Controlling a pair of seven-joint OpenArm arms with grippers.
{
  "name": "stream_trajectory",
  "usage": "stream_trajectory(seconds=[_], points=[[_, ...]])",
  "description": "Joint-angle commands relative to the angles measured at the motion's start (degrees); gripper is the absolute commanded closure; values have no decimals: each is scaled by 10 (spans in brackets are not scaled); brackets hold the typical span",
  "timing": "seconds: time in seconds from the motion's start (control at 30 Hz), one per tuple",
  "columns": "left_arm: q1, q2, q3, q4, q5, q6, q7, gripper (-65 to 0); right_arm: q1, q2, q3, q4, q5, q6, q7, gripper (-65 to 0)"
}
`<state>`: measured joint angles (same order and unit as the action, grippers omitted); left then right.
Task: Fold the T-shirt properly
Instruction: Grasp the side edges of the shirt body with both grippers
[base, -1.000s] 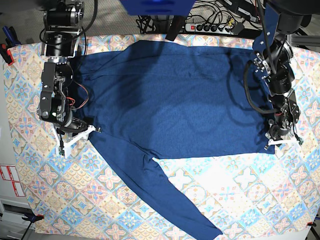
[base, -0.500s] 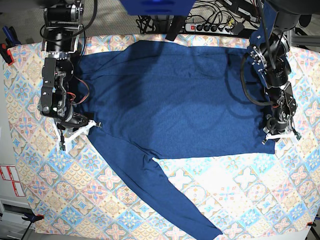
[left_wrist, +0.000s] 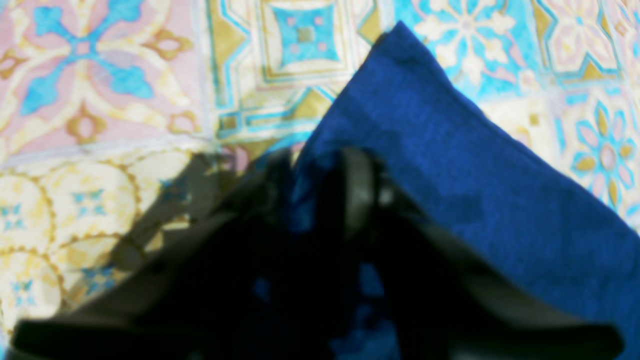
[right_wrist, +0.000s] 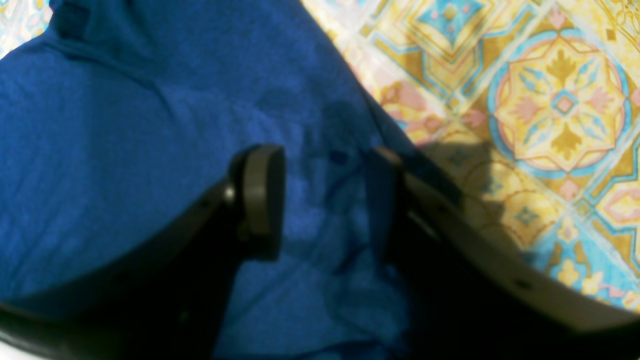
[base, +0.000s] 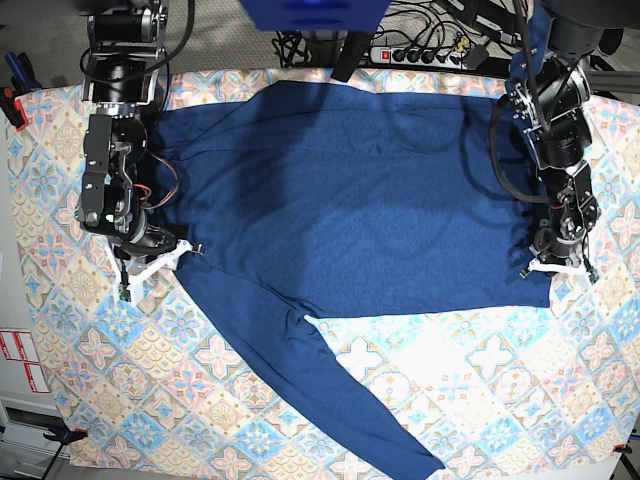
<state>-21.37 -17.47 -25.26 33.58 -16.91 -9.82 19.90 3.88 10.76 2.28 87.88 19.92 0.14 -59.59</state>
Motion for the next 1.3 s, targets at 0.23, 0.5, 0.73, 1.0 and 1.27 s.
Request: stream_trajectory(seconds=[0.23, 0.5, 0.73, 1.0, 1.27], points=[[30, 5, 3, 43, 0, -59, 38, -77, 14, 6, 1, 10, 3, 2, 10, -253], [73, 14, 3, 159, -1, -60, 66, 0, 16, 5, 0, 4, 3, 2, 11, -251], [80, 15, 2, 169, -2, -60, 63, 0, 27, 5, -10, -14, -12, 1, 19, -179], [81, 14, 0, 170, -25, -60, 63, 0, 65, 5, -11, -70, -24, 1, 36, -180], [81, -2, 0, 170, -66, -57, 66, -80, 81, 5, -11, -85, -24, 1, 35, -182]])
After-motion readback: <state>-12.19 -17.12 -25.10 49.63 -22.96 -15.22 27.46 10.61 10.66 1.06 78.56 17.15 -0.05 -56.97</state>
